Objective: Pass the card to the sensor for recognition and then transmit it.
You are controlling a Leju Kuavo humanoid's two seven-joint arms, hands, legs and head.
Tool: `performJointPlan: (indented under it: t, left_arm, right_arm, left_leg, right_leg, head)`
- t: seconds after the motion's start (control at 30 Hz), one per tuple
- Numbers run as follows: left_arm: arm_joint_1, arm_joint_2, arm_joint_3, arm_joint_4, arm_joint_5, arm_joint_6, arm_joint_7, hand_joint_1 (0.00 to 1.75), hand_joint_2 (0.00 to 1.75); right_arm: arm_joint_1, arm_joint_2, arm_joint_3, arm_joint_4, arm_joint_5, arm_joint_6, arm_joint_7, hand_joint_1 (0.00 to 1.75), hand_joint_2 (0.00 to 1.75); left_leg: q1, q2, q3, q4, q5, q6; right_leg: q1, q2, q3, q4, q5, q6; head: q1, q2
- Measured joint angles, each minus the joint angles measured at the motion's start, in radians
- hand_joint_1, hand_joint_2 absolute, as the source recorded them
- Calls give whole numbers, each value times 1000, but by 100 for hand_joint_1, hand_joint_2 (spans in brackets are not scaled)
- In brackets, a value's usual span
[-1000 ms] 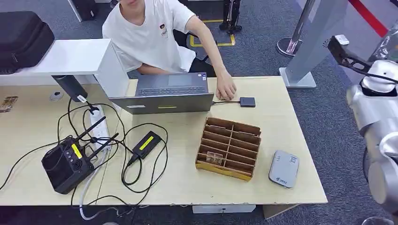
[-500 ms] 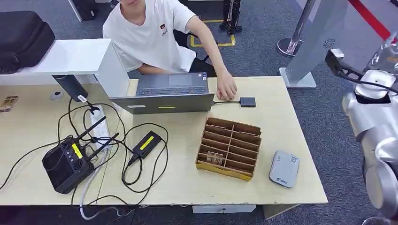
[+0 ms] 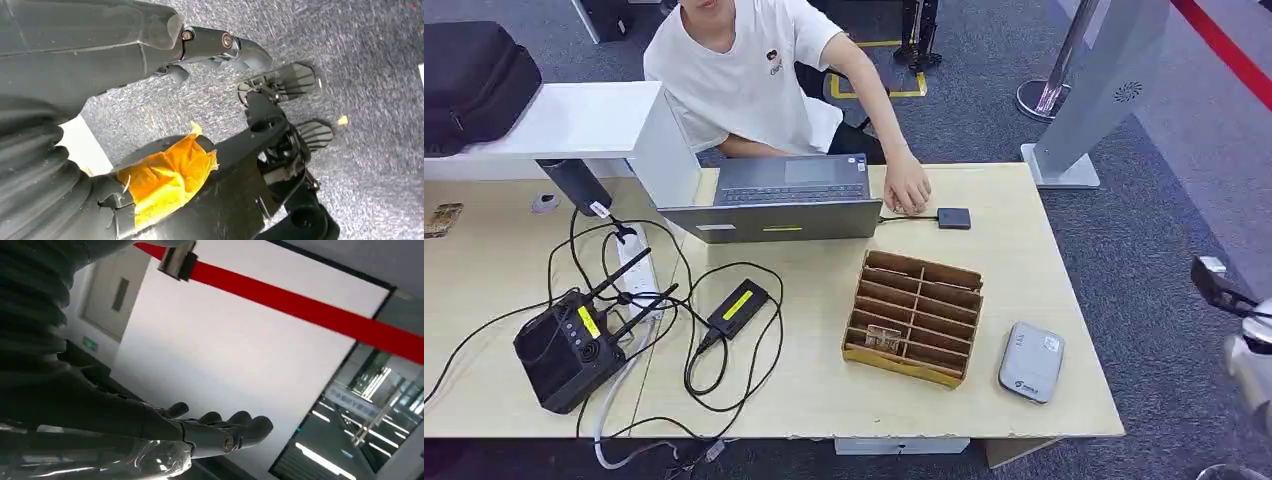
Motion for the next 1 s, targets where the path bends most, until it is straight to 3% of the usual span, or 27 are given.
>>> performJointPlan:
  t: [0.23, 0.47, 0.73, 1.0]
  left_arm:
    - [0, 16, -3, 0, 17, -7, 5, 0, 175]
    - [7, 21, -21, 0, 35, -13, 5, 0, 175]
    - [7, 23, -35, 0, 80, -15, 7, 0, 175]
    - [9, 26, -50, 0, 117, -18, 27, 0, 175]
  right_arm:
    - [138, -56, -46, 16, -42, 0, 3, 0, 175]
    - [278, -55, -114, 23, -97, -22, 13, 0, 175]
    - [426, 6, -193, 29, -137, -23, 11, 0, 175]
    - [571, 116, -268, 40, -218, -28, -4, 0, 175]
  left_leg:
    - [0, 0, 1, 0, -1, 0]
    - [0, 0, 0, 0, -1, 1]
    - [0, 0, 1, -1, -1, 0]
    - [0, 0, 1, -1, -2, -1]
  right_leg:
    - [0, 0, 0, 0, 0, 0]
    - [0, 0, 0, 0, 0, 0]
    - [0, 0, 0, 0, -2, 0]
    - [0, -1, 0, 0, -3, -1]
  head:
    - [0, 0]
    - [0, 0]
    - [0, 0]
    - [0, 0]
